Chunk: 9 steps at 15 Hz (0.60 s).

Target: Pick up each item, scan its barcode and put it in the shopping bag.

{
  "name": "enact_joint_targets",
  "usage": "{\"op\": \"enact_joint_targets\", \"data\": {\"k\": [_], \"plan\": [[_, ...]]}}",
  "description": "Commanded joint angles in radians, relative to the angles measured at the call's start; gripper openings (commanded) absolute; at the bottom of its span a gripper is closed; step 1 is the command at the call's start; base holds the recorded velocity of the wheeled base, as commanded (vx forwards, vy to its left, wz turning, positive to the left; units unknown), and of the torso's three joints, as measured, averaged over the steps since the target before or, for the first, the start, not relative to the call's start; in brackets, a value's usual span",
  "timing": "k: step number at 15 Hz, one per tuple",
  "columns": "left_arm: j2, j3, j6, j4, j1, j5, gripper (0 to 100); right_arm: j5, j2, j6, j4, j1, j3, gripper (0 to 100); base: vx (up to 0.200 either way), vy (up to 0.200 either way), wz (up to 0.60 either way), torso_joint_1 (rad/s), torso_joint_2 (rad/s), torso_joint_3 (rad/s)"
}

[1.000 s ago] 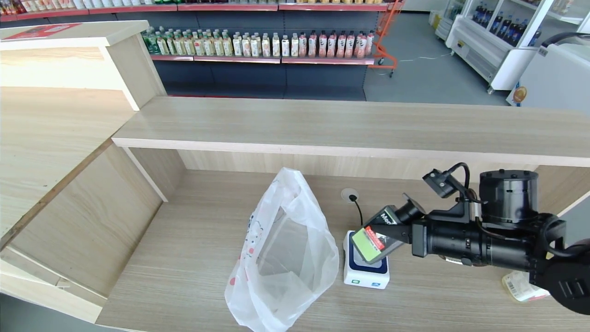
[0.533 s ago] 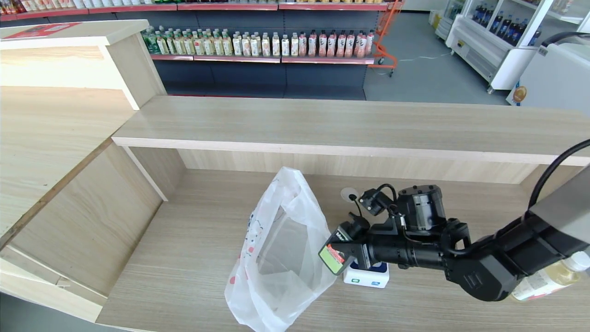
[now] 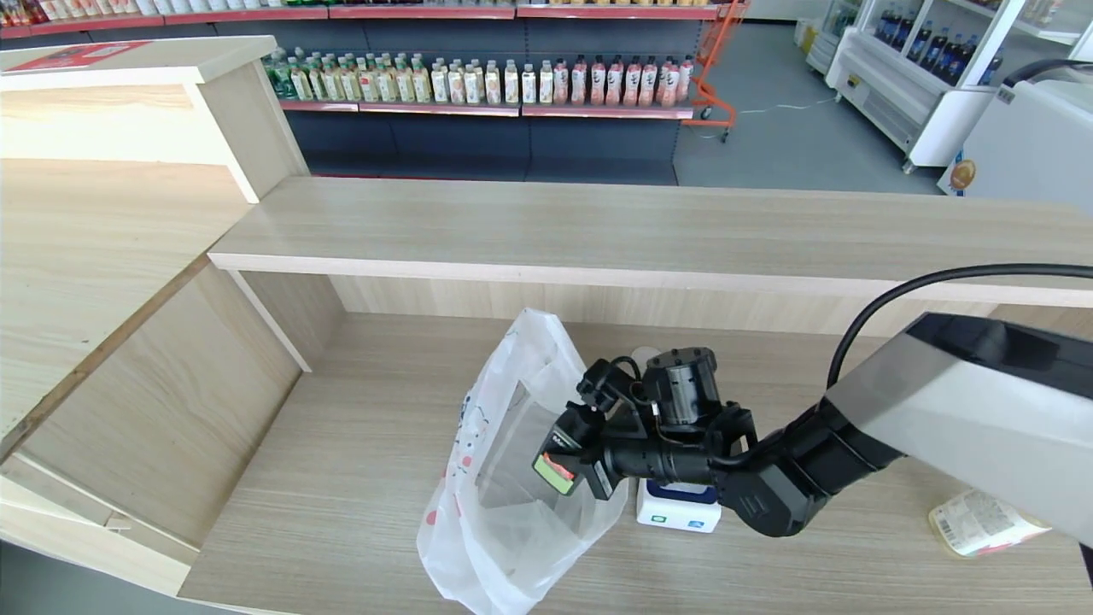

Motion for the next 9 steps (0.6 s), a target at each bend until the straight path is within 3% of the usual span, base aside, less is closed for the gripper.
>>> {"op": "enact_joint_targets", "data": {"k": [1,5,6,9], "plan": [[0.000,0.000,0.000,0.000,0.000,0.000,100,-0.005,0.061,-0.053,-0.001,0.007,-0.041,0,0.000,0.000,0.00,0.000,0.00,0.000],[0.000,0.000,0.000,0.000,0.002,0.002,100,-0.004,0.078,-0.069,-0.024,0.006,-0.049,0,0.000,0.000,0.00,0.000,0.00,0.000],[0.000,0.000,0.000,0.000,0.002,0.002,100,-0.002,0.079,-0.061,-0.045,0.006,-0.046,100,0.000,0.000,0.00,0.000,0.00,0.000],[0.000,0.000,0.000,0.000,0.000,0.002,100,0.000,0.059,0.034,-0.051,0.007,-0.032,100,0.000,0.000,0.00,0.000,0.00,0.000]]}}
